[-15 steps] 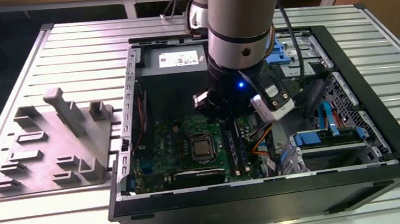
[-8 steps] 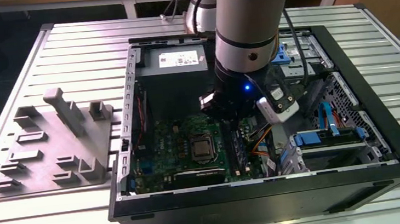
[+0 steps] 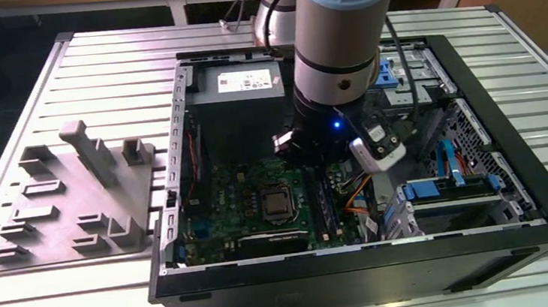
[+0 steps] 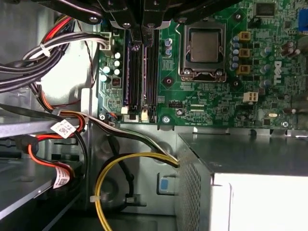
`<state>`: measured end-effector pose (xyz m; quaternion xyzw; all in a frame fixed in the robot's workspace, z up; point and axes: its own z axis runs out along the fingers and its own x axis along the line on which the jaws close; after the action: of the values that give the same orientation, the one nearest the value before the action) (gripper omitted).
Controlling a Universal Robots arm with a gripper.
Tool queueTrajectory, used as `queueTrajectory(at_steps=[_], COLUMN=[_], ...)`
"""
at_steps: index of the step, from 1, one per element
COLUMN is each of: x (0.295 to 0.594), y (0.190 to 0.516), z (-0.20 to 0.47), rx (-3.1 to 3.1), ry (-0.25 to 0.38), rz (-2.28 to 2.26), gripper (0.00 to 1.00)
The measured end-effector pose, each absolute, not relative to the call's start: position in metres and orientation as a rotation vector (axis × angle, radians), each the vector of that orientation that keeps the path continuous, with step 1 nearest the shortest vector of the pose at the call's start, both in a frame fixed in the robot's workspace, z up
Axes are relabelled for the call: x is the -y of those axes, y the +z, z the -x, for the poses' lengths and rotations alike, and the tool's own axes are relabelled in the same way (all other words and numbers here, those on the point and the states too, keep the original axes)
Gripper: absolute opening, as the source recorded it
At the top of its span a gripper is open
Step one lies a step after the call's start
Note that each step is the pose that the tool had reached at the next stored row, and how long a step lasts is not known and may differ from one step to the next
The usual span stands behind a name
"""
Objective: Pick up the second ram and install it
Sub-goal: 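Insert the second ram into the second slot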
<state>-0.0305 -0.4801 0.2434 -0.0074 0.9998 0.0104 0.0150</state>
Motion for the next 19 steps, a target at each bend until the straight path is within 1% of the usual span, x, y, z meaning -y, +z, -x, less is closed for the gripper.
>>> queueTrajectory(at_steps=[16, 19], x=[0.4792, 0.4794], y=[0.2349, 0.2346], z=[0.0322, 0.0323], rx=[-3.111, -3.111], ry=[0.035, 0.058], rz=[0.020, 0.020], gripper=[0.08, 0.08])
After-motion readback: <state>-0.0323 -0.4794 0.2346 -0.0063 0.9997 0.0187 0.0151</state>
